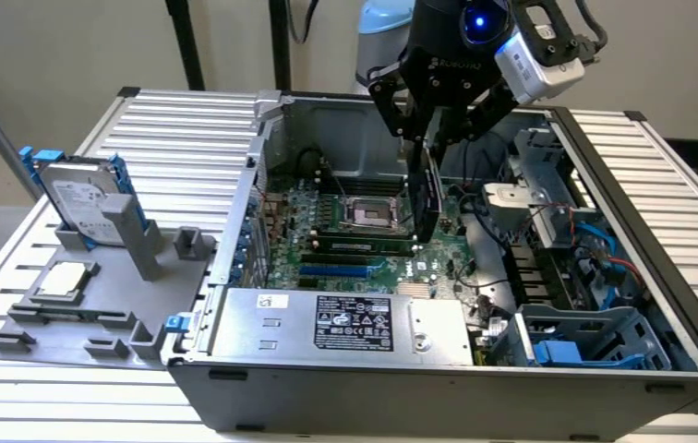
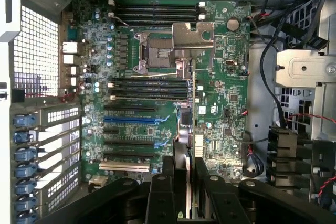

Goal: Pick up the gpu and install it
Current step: 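Insert the gpu into the slot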

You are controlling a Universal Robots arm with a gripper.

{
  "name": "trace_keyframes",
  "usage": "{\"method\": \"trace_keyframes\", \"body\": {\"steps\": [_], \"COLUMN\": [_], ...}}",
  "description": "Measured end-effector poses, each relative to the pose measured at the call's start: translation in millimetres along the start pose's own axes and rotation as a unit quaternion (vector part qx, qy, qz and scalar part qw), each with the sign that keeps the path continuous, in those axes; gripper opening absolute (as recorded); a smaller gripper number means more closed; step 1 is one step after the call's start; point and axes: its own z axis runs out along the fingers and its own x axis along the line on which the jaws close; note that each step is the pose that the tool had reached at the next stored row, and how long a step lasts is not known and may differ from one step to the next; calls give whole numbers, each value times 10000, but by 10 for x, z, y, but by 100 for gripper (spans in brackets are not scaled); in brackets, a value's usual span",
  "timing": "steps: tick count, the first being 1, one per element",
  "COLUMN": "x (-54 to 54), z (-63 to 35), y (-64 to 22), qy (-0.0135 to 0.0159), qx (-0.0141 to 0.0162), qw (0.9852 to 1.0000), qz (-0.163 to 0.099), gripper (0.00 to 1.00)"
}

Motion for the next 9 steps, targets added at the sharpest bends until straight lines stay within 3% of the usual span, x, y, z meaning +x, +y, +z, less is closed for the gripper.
{"method": "trace_keyframes", "body": {"steps": [7, 9], "x": [2, 3], "z": [0, 1], "y": [0, 0], "qy": [0, 2], "qx": [0, 3], "qw": [10000, 9999], "qz": [-3, -157], "gripper": [27, 27]}}
